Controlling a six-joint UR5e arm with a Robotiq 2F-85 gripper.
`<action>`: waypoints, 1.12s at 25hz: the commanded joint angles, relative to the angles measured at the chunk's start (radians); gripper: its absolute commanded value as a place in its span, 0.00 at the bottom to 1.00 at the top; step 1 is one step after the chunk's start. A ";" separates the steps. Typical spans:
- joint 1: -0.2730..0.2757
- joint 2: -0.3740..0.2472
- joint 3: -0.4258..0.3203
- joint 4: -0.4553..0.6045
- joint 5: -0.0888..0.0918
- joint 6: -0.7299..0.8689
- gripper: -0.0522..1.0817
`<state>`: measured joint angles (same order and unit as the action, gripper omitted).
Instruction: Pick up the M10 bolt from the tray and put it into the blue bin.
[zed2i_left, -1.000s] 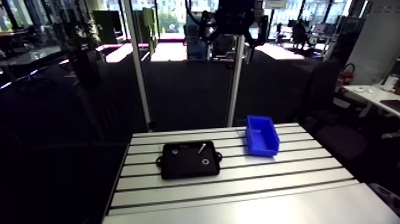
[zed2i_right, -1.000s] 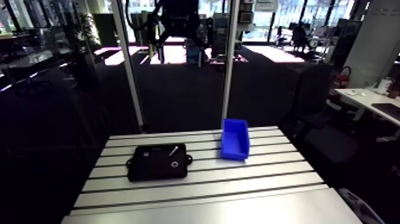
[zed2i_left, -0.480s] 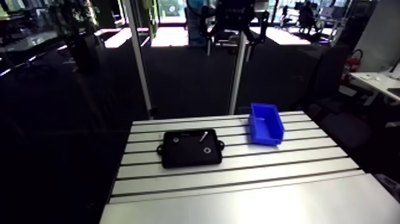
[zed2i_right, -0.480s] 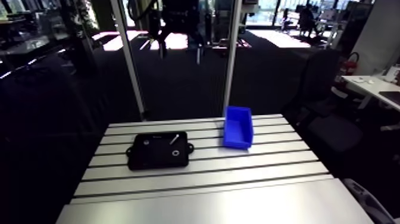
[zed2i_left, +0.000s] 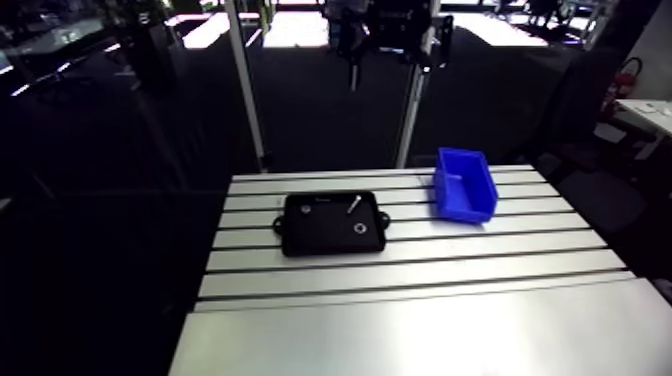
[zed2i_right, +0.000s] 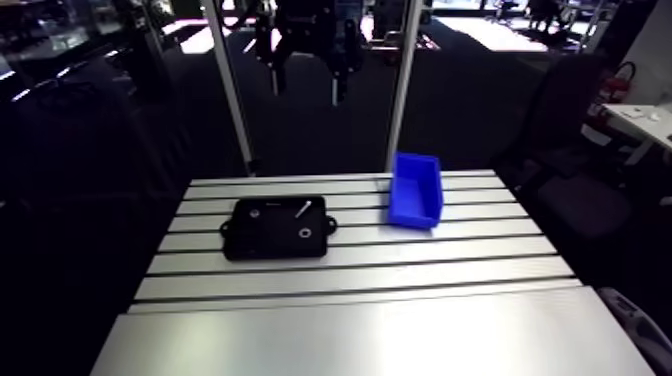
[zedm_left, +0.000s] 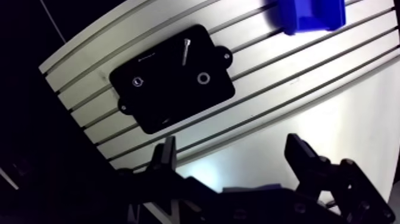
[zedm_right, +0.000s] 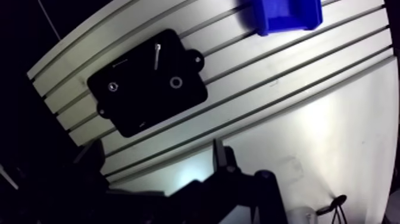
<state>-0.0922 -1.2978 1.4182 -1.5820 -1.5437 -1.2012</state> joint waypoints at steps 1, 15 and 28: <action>0.028 0.039 0.009 -0.059 -0.009 0.018 0.06; 0.080 0.098 0.094 -0.233 -0.036 0.134 0.08; 0.080 0.137 0.152 -0.322 -0.029 0.274 0.14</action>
<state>-0.0126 -1.1708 1.5492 -1.8595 -1.5772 -0.9552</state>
